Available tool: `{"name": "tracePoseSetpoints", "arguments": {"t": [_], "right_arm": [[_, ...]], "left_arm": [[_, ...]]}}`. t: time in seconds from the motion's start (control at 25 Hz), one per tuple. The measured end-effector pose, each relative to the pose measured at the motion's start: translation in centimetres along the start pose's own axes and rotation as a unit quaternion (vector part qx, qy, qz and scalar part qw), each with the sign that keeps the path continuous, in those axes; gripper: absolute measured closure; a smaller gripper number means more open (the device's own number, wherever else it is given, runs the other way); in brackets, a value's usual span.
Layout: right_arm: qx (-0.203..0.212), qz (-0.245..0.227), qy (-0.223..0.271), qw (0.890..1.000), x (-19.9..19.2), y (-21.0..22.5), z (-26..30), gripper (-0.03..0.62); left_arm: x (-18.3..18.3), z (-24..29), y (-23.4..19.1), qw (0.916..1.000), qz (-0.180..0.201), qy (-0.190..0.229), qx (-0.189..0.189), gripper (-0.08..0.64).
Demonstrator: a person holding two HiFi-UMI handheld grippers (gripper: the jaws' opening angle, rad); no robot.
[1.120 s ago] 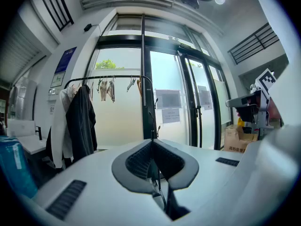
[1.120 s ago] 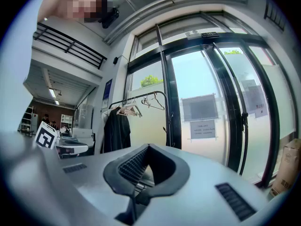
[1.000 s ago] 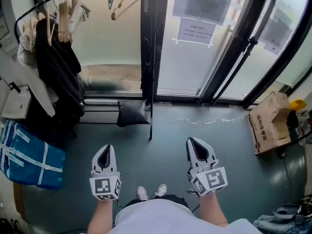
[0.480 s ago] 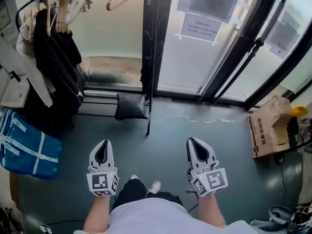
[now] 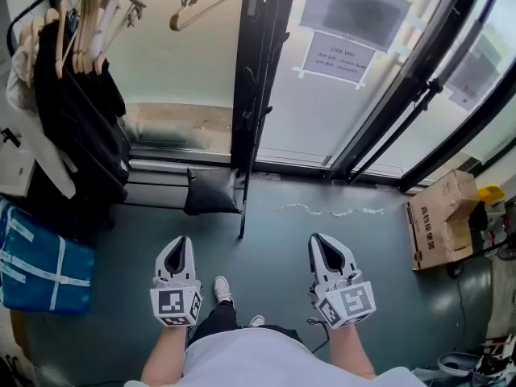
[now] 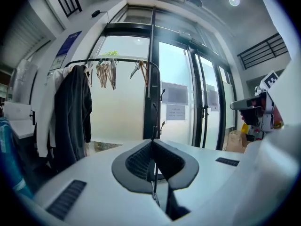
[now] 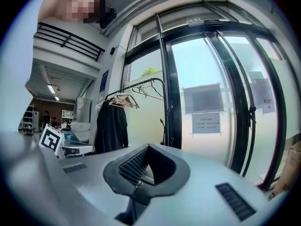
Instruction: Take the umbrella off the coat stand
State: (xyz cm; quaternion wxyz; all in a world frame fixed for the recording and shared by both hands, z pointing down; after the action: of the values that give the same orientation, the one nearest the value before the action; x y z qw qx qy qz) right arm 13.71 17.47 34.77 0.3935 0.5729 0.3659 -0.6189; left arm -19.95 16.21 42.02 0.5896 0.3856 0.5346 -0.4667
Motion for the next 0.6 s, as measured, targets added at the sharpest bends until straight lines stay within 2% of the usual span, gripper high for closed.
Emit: {"name": "tracePoseSetpoints", "arguments": {"t": [0.16, 0.28, 0.44, 0.6], "right_arm": [[-0.011, -0.020, 0.019, 1.000, 2.4, 0.5, 5.5, 0.575], [-0.027, -0.025, 0.025, 0.999, 3.5, 0.9, 8.5, 0.575], [-0.051, -0.016, 0.013, 0.998, 3.1, 1.1, 10.2, 0.575], [-0.078, -0.005, 0.000, 0.997, 2.4, 2.9, 10.7, 0.575]], "left_arm": [[1.6, 5.2, -2.8, 0.9997, -0.006, 0.008, -0.022, 0.531], [2.7, 8.7, -4.0, 0.9982, -0.003, 0.004, -0.060, 0.531], [2.4, 12.4, -4.6, 0.9946, -0.002, -0.015, -0.102, 0.531], [2.2, 15.8, -3.5, 0.9905, -0.001, -0.030, -0.134, 0.531]]}}
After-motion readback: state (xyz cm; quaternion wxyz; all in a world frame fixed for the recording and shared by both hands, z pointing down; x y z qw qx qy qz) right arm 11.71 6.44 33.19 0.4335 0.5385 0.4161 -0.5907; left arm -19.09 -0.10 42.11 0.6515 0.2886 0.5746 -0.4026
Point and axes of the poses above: the fingertips, and each gripper's own axes: z forward along the fingers, y to its right, x out of its top, the point moved 9 cm from there along -z, backward along the fingers, and after that the axes turned 3 degrees about y, right-handed, at the moved point
